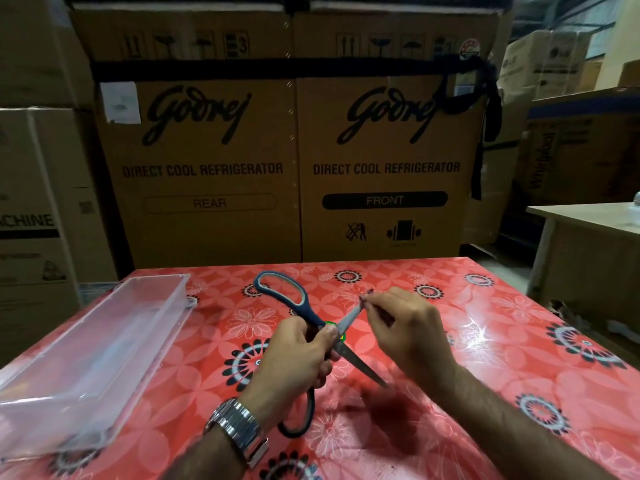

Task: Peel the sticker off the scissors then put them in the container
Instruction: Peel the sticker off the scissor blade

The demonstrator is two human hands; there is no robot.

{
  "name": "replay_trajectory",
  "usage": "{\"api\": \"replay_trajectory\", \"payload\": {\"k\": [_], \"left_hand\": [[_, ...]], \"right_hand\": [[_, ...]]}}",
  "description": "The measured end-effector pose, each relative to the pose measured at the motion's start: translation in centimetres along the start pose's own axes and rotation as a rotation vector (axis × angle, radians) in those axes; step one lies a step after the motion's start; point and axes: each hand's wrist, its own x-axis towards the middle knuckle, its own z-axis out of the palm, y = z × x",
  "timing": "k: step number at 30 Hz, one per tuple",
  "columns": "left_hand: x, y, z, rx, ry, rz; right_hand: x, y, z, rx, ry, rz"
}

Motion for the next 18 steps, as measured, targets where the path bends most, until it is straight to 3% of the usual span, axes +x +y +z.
{"api": "replay_trajectory", "payload": {"k": [4,8,13,16,18], "left_hand": [[0.0,-0.1,0.1,0.007,-0.044,-0.001],[-0.1,-0.1,0.0,0.03,-0.015,-0.006],[0.2,-0.3,0.2,0.015,-0.024,-0.038],[0.3,-0.5,0.0,0.018,-0.016,-0.054],[0.5,-0.5,-0.1,0.0,-0.032,-0.057]], "right_hand": [[-2.0,-2.8,0.2,-0.001,-0.14,-0.166],[0.1,0.6,0.1,-0.031,0.013,-0.001],[-2.0,-2.4,0.6,0.014,-0.178,-0.158],[-1.0,-1.1,0.2,0.015,-0.075,-0.083],[-1.3,-1.6,0.0,0.032,-0.099,-0.109]]}}
